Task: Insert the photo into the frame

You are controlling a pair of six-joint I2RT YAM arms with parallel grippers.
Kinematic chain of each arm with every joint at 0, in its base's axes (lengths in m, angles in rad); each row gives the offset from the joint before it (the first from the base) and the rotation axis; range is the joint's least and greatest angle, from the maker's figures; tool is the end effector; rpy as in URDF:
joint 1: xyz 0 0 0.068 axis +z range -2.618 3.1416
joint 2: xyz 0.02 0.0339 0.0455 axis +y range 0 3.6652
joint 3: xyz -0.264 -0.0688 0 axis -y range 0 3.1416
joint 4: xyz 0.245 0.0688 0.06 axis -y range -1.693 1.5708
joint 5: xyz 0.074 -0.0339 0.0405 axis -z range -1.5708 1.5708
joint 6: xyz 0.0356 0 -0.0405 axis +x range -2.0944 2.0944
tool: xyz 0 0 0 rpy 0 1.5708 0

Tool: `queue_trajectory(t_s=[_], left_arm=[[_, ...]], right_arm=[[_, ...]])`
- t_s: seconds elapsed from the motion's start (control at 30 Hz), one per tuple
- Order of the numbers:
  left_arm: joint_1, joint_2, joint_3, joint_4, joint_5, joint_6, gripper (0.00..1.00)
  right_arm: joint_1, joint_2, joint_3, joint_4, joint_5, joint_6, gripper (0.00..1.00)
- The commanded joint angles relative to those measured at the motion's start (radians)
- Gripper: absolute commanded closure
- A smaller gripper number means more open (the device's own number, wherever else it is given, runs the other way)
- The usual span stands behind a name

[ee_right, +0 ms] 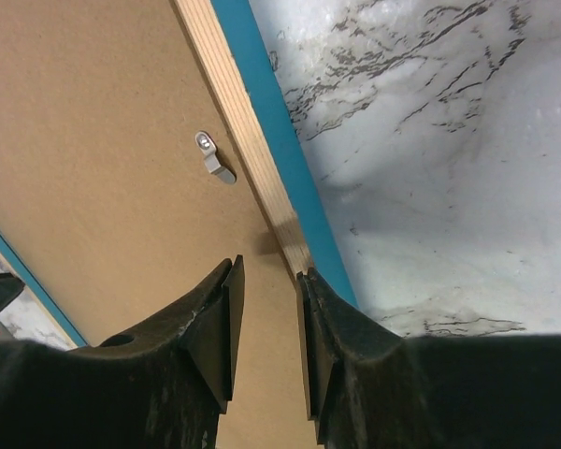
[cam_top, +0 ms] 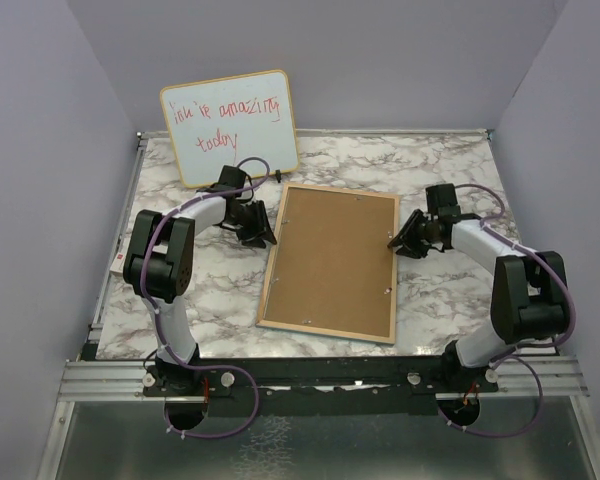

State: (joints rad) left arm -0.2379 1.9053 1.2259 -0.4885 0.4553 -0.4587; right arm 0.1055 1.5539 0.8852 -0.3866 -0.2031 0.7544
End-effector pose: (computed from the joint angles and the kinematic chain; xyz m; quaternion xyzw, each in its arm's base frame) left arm 0.3622 -0.1039 0.1581 -0.0603 0.9537 -0.2744 0.1077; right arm 0.2962 0.0386 0.1779 0.2822 0.9200 0.1948 0.1896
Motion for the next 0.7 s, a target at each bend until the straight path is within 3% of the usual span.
queue_trajectory(t_s=[0.0, 0.2, 0.47, 0.67], left_arm=[[-0.007, -0.027, -0.028, 0.002, 0.068, 0.019, 0.63], [-0.013, -0.008, -0.027, 0.006, 0.094, 0.018, 0.65], [-0.021, 0.009, -0.019, 0.006, 0.097, 0.013, 0.66], [-0.021, -0.019, -0.013, -0.005, -0.007, 0.006, 0.66]], right_arm=[[0.002, 0.028, -0.020, 0.034, -0.092, -0.042, 0.63], [0.003, 0.067, -0.042, 0.076, -0.168, -0.068, 0.71], [0.002, 0.089, -0.092, 0.168, -0.266, -0.071, 0.73], [0.002, 0.010, -0.063, 0.109, -0.176, -0.071, 0.69]])
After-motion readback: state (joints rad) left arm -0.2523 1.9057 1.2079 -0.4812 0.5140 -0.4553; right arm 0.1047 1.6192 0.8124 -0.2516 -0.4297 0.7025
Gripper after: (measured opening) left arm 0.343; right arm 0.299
